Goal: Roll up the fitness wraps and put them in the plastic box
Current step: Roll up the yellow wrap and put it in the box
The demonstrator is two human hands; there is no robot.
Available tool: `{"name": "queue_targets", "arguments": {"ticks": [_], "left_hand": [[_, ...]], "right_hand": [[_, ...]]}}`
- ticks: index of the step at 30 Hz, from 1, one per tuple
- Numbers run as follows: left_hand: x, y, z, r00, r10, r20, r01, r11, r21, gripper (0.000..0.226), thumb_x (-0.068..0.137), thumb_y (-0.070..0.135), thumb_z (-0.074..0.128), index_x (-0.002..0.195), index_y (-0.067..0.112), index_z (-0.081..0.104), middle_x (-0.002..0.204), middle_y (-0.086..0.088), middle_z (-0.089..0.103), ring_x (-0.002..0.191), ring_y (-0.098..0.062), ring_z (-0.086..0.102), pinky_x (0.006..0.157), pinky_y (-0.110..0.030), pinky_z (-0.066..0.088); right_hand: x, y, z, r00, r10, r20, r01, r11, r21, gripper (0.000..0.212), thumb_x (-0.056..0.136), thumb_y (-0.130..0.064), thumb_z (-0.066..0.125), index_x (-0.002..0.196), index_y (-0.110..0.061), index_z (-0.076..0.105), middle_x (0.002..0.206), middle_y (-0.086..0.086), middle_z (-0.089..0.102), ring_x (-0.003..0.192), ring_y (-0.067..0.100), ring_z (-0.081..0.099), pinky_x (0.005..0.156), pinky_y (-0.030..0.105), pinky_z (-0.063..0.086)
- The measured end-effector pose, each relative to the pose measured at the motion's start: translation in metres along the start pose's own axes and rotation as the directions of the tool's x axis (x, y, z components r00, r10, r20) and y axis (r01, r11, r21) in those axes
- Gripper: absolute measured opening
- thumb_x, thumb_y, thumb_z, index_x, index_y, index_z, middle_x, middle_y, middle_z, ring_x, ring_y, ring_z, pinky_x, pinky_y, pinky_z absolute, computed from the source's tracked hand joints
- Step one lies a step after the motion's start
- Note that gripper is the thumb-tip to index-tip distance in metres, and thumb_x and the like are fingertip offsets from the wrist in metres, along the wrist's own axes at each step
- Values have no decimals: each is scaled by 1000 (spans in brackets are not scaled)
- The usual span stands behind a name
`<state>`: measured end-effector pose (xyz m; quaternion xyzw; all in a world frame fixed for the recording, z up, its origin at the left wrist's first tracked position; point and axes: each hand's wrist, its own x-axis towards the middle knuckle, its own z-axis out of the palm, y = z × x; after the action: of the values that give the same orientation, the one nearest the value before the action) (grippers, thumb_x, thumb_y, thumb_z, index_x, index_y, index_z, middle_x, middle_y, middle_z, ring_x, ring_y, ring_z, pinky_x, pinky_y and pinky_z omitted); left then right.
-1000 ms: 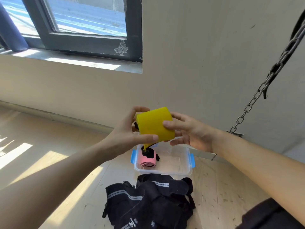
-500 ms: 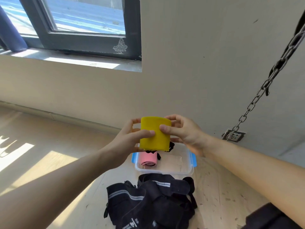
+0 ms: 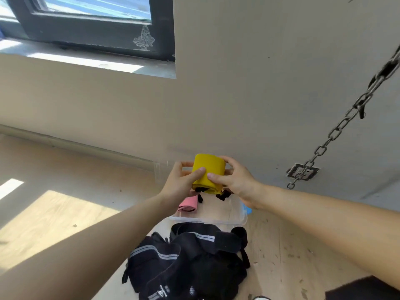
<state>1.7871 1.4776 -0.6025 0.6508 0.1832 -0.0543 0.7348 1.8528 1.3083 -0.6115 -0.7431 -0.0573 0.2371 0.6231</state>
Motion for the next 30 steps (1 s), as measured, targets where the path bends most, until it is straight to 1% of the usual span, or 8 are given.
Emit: {"name": "queue_targets", "arguments": {"ticks": [2,4,8,12,17,20,23,30], "left_hand": [[13,-18,3,1000,14,-16,-13,999,39,37,94,28,73,123,18,50,115,-10,68,91,-22,73,76,-39,62],[26,-39,-1,999,37,-21,-34,988,148,29,100,32,65,122,19,51,115,-8,67,98,-24,72,74,-39,62],[41,-87,-23,998,55,40,-66,906,419,25,102,30,61,125,20,59,117,-3,68,107,-27,69,93,-48,58],[48,-129,-49,982,113,154,-189,485,854,43,95,45,57,133,24,62,127,0,68,117,-25,63,97,-40,51],[51,-162,-67,935,217,282,-314,131,940,40,92,49,45,110,31,75,102,5,76,99,-27,67,83,-41,52],[51,-165,-69,921,254,294,-333,129,934,47,88,54,37,93,32,78,89,11,75,90,-21,69,80,-38,51],[51,-170,-72,912,286,294,-347,154,925,42,86,56,44,92,33,78,89,13,75,87,-18,69,81,-37,49],[51,-178,-69,899,353,260,-342,194,919,24,86,47,61,91,32,78,87,13,74,85,-18,67,82,-39,49]], "right_hand": [[15,15,-2,999,42,17,-42,999,-31,91,57,-44,94,137,-30,51,123,13,65,107,29,69,87,45,61],[29,32,-3,995,95,30,-92,993,-79,81,63,-36,95,131,-34,51,126,12,61,111,30,66,92,48,59],[57,70,-7,977,210,24,-203,964,-173,85,68,-23,93,139,-31,47,132,10,54,117,31,58,98,50,55],[77,109,-2,962,261,-76,-271,947,-175,89,71,-18,92,145,-15,44,138,10,54,120,29,57,94,42,53],[98,154,7,935,317,-156,-338,933,-128,85,75,-19,89,146,-11,42,141,10,53,118,28,56,87,39,49],[108,176,16,935,305,-180,-331,934,-136,81,77,-19,88,145,-10,44,141,11,55,119,28,56,95,41,50],[117,190,24,939,278,-201,-314,932,-180,80,80,-19,85,148,-10,43,144,12,54,123,28,56,101,43,50],[124,194,9,974,112,-197,-190,876,-444,53,87,-20,79,131,-14,49,119,1,56,116,23,56,87,31,45]]}}
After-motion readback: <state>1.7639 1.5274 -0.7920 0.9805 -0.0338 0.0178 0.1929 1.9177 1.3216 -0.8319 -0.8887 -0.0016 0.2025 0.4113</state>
